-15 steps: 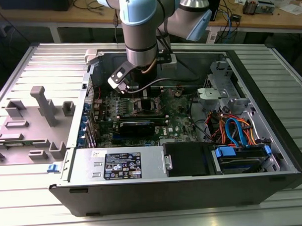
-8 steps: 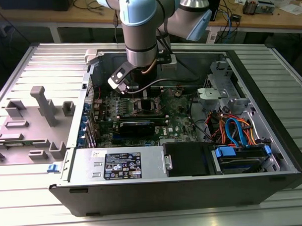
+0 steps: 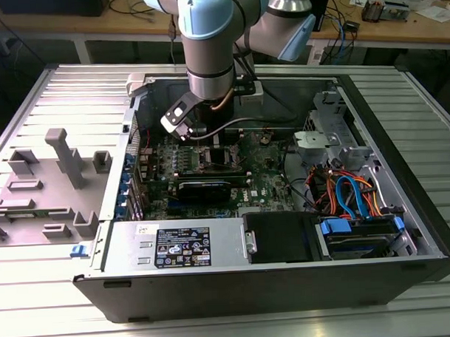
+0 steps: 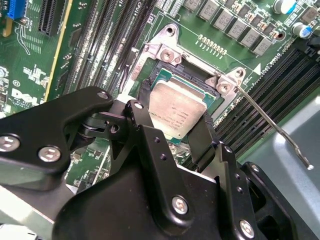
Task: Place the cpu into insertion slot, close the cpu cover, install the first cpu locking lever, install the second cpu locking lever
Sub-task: 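Place the cpu into insertion slot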
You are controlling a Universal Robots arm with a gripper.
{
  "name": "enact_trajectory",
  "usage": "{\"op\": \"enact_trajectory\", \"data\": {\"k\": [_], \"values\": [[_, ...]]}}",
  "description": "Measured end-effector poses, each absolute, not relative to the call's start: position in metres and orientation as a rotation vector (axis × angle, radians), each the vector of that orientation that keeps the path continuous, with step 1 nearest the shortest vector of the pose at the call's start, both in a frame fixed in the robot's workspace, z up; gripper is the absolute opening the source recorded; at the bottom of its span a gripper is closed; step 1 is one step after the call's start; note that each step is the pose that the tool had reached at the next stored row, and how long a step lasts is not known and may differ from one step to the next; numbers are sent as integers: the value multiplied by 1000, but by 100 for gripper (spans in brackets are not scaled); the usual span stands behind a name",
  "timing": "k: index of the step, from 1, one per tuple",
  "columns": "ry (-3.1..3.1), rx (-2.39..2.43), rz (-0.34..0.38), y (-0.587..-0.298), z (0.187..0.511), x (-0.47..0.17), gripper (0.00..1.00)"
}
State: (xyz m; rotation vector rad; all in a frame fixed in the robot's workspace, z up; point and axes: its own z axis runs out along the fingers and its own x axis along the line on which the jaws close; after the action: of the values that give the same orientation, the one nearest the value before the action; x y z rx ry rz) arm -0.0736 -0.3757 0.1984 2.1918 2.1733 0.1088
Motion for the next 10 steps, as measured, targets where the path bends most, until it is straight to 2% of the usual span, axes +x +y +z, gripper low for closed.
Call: {"op": "enact_trajectory", "data": {"k": [10], "values": [[2178, 2197, 120, -379, 198, -74, 54]]}}
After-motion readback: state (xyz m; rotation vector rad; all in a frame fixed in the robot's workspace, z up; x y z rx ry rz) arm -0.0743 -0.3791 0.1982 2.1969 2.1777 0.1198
